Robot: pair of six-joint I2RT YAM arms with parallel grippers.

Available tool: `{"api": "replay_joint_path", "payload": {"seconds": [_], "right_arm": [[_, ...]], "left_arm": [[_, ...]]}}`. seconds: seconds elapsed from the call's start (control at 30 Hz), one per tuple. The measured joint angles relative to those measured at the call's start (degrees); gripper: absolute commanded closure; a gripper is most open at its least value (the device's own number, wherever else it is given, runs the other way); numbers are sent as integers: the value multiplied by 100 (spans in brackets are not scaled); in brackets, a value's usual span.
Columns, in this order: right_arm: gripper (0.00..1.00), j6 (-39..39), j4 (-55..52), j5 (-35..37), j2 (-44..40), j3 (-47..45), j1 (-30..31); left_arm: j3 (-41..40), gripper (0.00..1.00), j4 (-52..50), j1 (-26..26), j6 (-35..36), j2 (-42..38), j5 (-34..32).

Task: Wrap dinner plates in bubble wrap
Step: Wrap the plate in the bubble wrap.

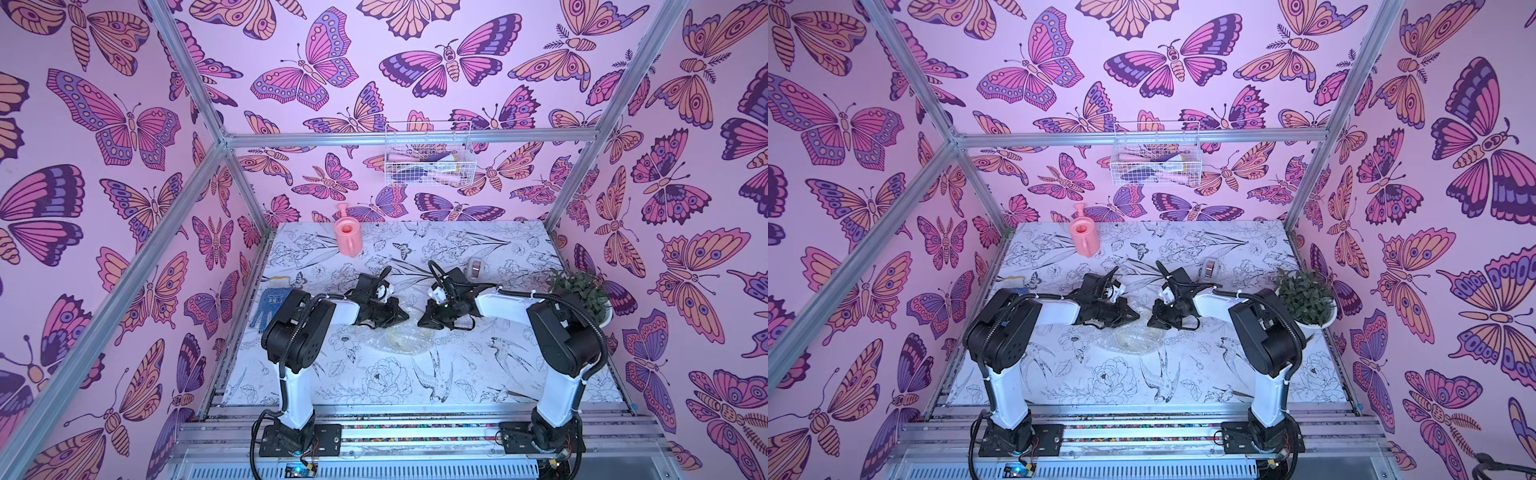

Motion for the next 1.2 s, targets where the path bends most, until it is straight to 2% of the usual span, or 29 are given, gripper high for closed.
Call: {"api": "replay_joint_path", "payload": {"seconds": [0.43,0.7,0.83,1.2], "right_arm": [[99,-144,11,0,35,24,20],[100,-164,2,46,50,24,37],[100,-205,-35,68,68,20,20],[84,-192,-345,304,-260,37,20]], "left_arm": [[461,100,-1421,-382,85,-643,-293],[737,100,-1698,-905,81,-492,-236],[765,100,-1722,-922,81,-348,-243],[570,100,-1458,-1047,278,4,-291]]}}
